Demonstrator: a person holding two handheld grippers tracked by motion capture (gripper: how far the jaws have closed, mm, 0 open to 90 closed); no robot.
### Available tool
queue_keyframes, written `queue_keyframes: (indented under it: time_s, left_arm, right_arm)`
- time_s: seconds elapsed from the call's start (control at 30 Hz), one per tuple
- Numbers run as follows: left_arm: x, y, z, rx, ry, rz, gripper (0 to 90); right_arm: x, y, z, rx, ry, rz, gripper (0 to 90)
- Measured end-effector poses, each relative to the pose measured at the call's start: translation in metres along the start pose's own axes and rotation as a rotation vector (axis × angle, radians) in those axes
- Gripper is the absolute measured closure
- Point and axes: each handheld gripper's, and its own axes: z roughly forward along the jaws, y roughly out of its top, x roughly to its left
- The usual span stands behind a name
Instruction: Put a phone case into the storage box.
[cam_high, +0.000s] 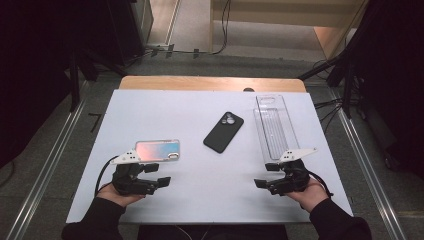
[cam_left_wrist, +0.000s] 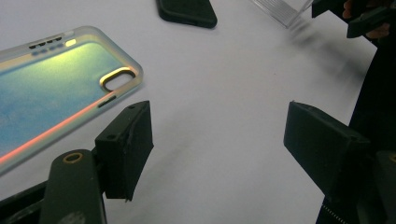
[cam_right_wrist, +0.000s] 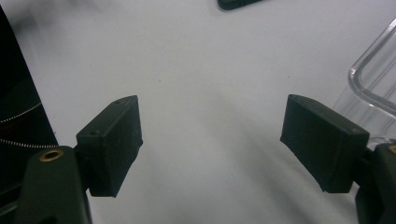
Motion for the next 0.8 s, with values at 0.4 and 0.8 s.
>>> queue_keyframes:
  time_s: [0.4, 0.8]
  left_arm:
    - [-0.0002, 0.0020, -0.0003, -0.005, 0.006, 0.001, 24.3]
    - [0.0016, 0.0036, -0.0005, 0.005, -0.002, -0.004, 24.7]
  right_arm:
    - [0.0008, 0.0000, -0.0012, -0.006, 0.015, 0.006, 18.5]
    - [0.0001, -0.0007, -0.0017, -0.003, 0.007, 0.008, 18.5]
